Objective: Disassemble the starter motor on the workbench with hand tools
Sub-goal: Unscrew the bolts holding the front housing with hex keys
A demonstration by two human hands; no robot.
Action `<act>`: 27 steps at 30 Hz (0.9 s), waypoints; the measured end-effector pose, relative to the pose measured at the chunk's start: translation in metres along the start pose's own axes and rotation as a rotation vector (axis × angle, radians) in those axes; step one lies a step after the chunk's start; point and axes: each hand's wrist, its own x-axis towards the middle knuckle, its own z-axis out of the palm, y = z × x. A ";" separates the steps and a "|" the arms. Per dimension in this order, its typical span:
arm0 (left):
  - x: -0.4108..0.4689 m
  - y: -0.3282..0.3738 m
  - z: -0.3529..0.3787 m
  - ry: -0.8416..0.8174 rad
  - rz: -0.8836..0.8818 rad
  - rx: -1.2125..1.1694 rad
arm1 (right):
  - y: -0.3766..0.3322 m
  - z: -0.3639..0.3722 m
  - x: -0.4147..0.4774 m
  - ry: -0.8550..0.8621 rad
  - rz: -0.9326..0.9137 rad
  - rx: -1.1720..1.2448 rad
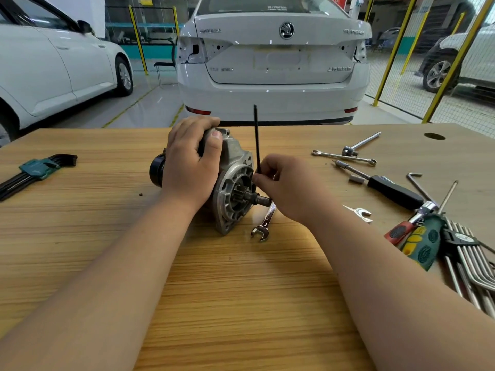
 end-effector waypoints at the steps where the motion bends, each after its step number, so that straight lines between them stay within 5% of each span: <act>1: 0.000 0.000 0.000 0.000 0.000 0.001 | -0.001 -0.001 0.000 0.013 -0.042 -0.053; 14: 0.000 0.000 -0.001 -0.013 0.000 -0.001 | -0.003 -0.012 0.002 0.074 -0.511 -0.411; 18: 0.000 -0.002 -0.002 -0.025 -0.008 -0.003 | -0.002 -0.013 0.000 0.060 -0.509 -0.424; 21: 0.000 -0.001 -0.001 -0.032 -0.010 -0.006 | 0.004 -0.016 -0.002 0.086 -0.317 -0.223; 27: 0.001 -0.002 -0.001 -0.031 -0.009 0.006 | 0.005 -0.005 0.003 0.028 0.360 0.430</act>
